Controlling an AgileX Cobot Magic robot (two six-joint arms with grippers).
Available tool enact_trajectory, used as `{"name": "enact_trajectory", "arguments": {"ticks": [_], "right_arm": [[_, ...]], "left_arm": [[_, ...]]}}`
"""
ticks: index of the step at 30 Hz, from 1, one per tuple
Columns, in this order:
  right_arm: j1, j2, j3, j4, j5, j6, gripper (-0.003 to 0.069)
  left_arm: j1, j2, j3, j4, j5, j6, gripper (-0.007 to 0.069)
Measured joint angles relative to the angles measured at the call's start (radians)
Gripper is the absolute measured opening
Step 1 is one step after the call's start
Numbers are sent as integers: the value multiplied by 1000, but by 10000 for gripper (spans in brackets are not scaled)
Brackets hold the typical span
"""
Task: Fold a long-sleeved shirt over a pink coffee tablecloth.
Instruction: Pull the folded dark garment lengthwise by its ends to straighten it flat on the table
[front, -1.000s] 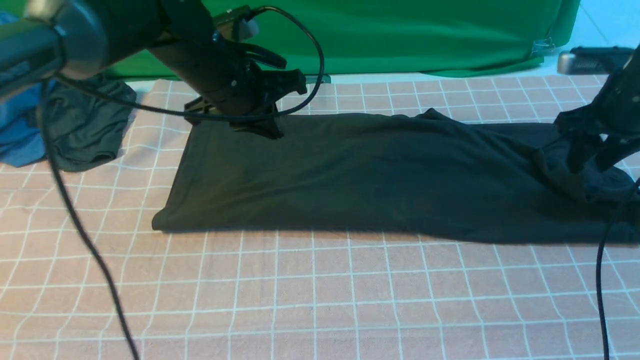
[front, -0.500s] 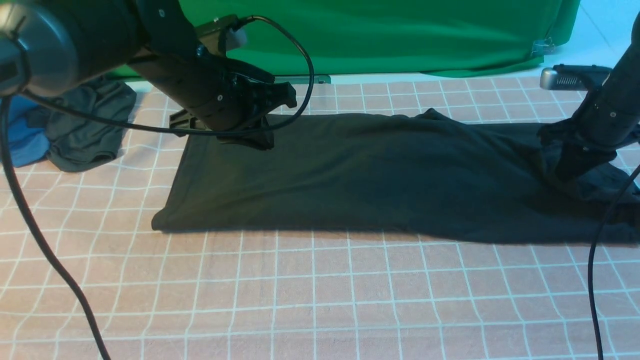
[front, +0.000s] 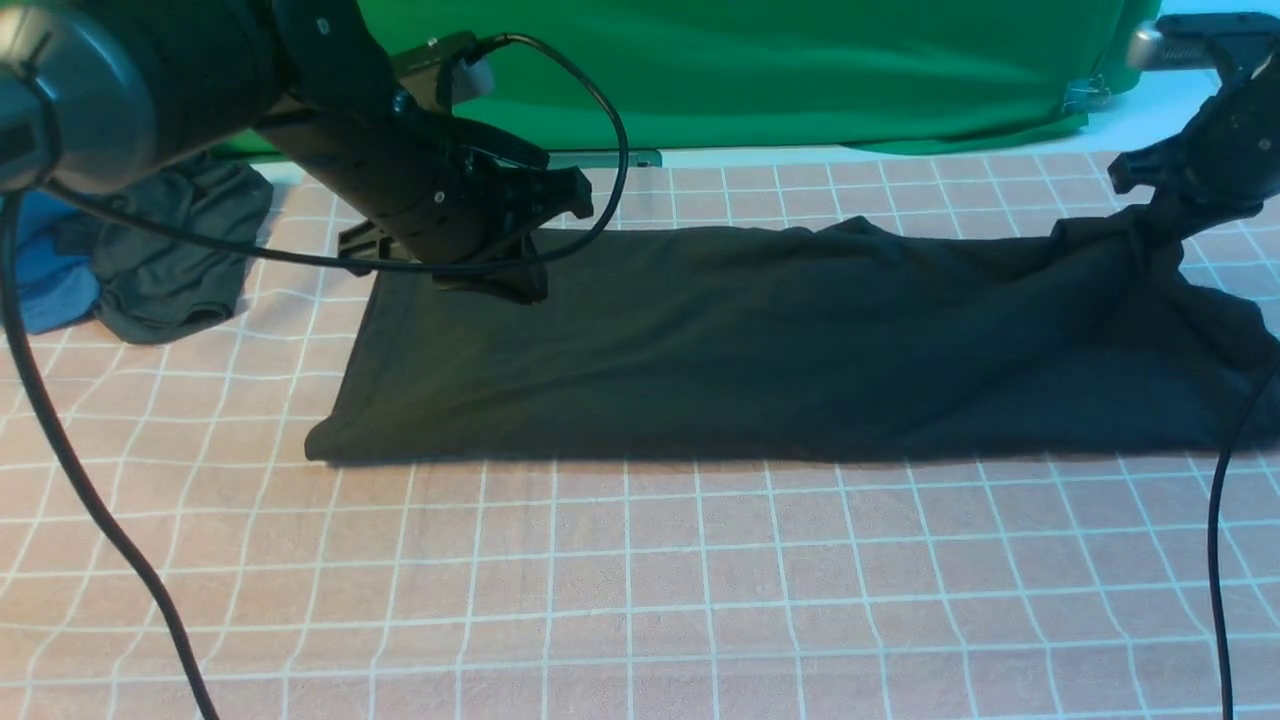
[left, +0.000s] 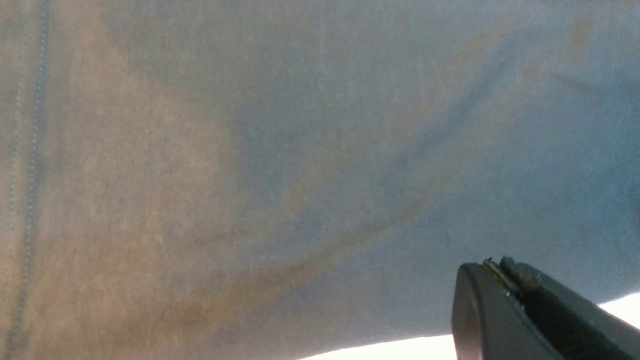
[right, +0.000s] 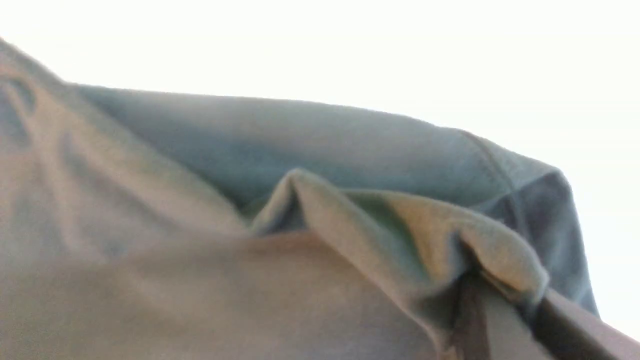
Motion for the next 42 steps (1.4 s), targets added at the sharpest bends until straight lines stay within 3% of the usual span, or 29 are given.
{"name": "enact_trajectory", "arguments": {"ticks": [11,16,21,25,27,31,34,36,40,42], "right_arm": [[-34,17,0,-36,-55,0,55],[-51,17,0,-53,-101,0,92],[-52,17,0,-74,-236,0,248],[-52,12,-2,-100,-266,-2,303],[-52,-8,-13,-109,-201,24,292],[-44,-61,-21,-108,-30,24,181],[-31,-79,-25,-103,65,-26,48],[-29,-78,-25,-92,85,-30,38],[-30,-76,-25,-41,149,-77,34],[-30,-76,-25,-33,158,-82,34]], "left_arm": [[-1,-1,0,-2,34,8,13],[-1,-1,0,-4,43,8,13],[-1,-1,0,-5,55,8,13],[-1,-1,0,-5,63,8,13],[-1,-1,0,-5,63,8,13],[-1,-1,0,-9,56,8,13],[-1,-1,0,-12,49,8,13],[-1,-1,0,-1,49,0,13],[48,-11,0,155,68,-184,13],[76,-15,0,185,99,-216,13]]}}
